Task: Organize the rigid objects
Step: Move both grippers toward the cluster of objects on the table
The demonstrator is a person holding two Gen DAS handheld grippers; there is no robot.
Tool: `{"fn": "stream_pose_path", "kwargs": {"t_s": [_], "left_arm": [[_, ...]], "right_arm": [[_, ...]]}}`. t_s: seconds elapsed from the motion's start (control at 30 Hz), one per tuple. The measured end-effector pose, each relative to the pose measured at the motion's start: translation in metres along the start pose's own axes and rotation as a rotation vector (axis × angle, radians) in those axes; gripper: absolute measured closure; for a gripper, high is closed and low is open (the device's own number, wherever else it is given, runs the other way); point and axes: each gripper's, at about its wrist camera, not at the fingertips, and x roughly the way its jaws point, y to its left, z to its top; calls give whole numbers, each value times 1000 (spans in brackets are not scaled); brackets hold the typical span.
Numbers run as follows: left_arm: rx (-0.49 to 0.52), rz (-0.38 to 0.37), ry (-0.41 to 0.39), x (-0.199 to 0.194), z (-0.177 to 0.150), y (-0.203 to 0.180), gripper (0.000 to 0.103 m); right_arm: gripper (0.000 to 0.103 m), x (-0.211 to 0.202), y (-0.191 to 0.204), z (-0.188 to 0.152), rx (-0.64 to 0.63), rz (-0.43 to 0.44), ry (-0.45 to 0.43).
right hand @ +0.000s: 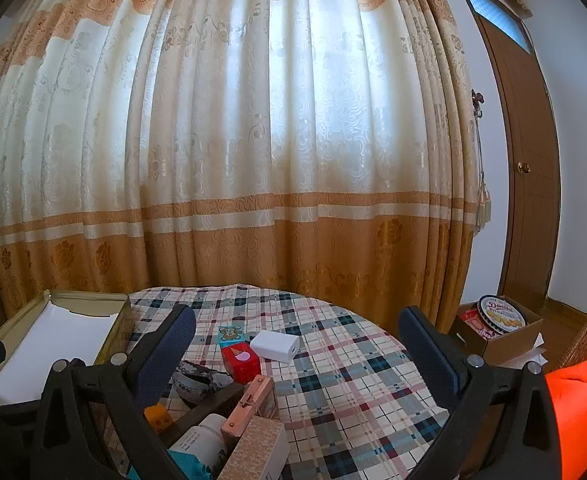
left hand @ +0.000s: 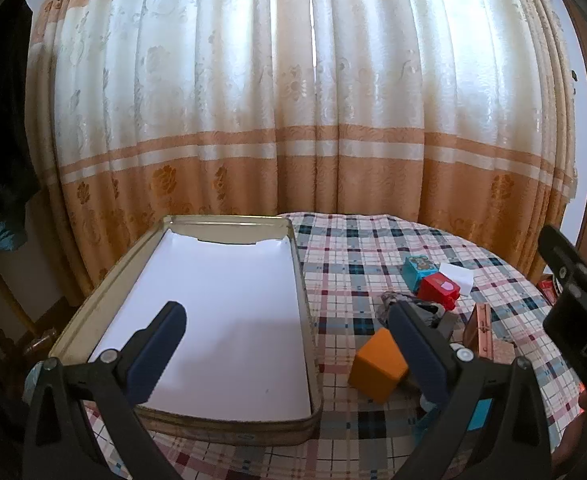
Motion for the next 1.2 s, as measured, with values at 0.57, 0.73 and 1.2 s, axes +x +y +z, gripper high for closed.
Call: {"fn": "stream_pose_path", "kwargs": {"t_s": [0.57, 0.73, 1.2], "left_arm": [[0, -4, -1, 0, -1, 0, 0], [2, -57, 26, -4, -4, 2, 0], [150, -293, 131, -19, -17, -40, 1]], "right_arm": [[0, -1, -8, 0, 32, 12, 9], [1, -6, -32, 0, 54, -18, -14], [1, -2, -74, -7, 65, -22, 90]]}}
